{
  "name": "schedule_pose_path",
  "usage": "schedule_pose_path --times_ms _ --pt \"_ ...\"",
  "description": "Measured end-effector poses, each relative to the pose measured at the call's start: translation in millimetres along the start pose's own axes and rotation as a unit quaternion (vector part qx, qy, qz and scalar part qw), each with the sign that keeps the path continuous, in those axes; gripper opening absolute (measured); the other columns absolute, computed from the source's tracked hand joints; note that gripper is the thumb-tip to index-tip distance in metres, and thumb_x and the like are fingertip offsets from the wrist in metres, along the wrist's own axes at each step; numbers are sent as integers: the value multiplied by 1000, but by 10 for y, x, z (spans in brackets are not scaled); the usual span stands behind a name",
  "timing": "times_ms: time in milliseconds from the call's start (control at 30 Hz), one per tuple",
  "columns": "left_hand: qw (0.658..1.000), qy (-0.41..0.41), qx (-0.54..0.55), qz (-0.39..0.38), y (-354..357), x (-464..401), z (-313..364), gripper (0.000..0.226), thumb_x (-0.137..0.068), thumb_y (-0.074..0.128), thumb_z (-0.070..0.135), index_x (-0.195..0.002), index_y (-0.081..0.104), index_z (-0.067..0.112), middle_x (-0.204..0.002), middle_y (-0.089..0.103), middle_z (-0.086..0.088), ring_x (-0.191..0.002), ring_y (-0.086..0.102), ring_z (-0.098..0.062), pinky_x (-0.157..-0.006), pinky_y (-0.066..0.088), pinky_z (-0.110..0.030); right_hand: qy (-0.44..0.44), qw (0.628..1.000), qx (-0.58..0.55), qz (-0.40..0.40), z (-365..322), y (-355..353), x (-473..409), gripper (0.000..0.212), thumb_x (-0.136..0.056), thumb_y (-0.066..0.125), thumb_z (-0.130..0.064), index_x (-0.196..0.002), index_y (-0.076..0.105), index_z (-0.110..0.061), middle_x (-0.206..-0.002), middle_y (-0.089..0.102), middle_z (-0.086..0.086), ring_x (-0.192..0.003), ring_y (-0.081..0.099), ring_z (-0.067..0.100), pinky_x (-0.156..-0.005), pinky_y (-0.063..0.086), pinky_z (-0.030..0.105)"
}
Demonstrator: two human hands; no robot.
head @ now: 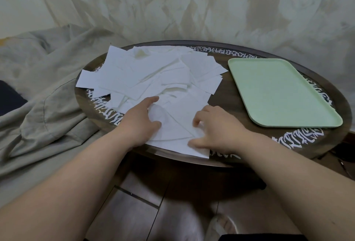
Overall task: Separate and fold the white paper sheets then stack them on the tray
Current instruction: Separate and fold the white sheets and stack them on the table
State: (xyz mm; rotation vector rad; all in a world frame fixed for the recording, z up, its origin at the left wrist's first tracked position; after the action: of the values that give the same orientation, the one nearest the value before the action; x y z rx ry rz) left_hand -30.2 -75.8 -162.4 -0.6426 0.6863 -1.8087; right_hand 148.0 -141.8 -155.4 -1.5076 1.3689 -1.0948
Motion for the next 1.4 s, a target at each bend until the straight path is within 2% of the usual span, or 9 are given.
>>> schedule_pose_path --times_ms 100,200,400,533,700,800,933,1200,1400 --pt "1000 4 7 -21 19 19 8 67 -87 64 13 -145 38 36 -86 53 3 -64 52 -8 -49 36 -12 1 999 3 32 0 -46 -30 13 -83 63 -35 -87 58 -24 -94 51 -7 -95 50 17 -77 45 32" --pt "1000 12 5 -21 19 21 22 67 -88 63 11 -145 38 35 -76 49 7 -61 50 -6 -47 36 -11 42 997 -44 44 106 -83 -34 14 -86 60 -29 -74 58 -21 -82 53 -9 -85 53 15 -70 40 29" --pt "999 -13 37 14 -13 -56 -70 67 -91 50 7 -146 34 42 -114 65 -11 -85 64 -25 -59 44 -24 206 975 -51 63 463 -153 -8 53 -79 68 -40 -120 52 -11 -112 58 5 -103 55 26 -80 44 33" --pt "999 -9 41 25 -7 -39 -73 64 -93 40 3 -145 36 41 -112 66 -15 -72 58 -20 -50 39 -20 187 976 -106 33 433 -129 -51 26 -80 66 -22 -95 67 0 -87 67 9 -80 60 28 -65 45 33" --pt "995 17 82 52 -87 -36 -14 62 -93 41 3 -142 40 41 -106 69 0 -55 51 -14 -42 38 -16 149 949 -169 220 525 -417 67 15 -85 58 -15 -76 63 -4 -65 52 5 -68 47 25 -56 31 32" --pt "996 20 78 43 -66 -13 54 60 -94 51 8 -144 40 38 -119 65 2 -76 60 -15 -58 46 -17 90 908 -266 310 481 -607 151 11 -84 65 -16 -75 69 -11 -66 60 1 -68 52 18 -60 38 29" --pt "994 37 42 99 -173 29 129 65 -84 73 33 -142 43 32 -134 49 14 -106 52 -5 -87 42 -28 36 911 -340 230 268 -503 98 11 -83 72 -12 -72 69 -8 -64 58 0 -59 45 6 -55 35 20" --pt "969 29 241 47 -163 15 132 20 -83 74 26 -101 66 24 -98 75 -1 -88 73 -19 -82 58 -40 32 896 -423 128 168 -332 55 8 -85 70 -10 -78 71 -7 -81 71 8 -70 62 10 -66 50 22" --pt "956 9 289 56 -162 34 102 36 -99 51 23 -83 60 -8 -72 55 -10 -66 51 -22 -65 45 -34 89 906 -385 154 336 -303 37 5 -83 73 -19 -79 70 -20 -80 71 -7 -69 66 6 -63 52 16"
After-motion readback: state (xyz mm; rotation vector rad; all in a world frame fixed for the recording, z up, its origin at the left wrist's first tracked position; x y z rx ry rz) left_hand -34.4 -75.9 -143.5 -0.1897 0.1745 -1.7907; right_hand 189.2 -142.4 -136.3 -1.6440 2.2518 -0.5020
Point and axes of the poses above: each hand's wrist, its own x-axis away from the middle knuckle, its own y-axis out of the palm, z = x × y, the point moved 7 cm from there along -x, towards the middle knuckle
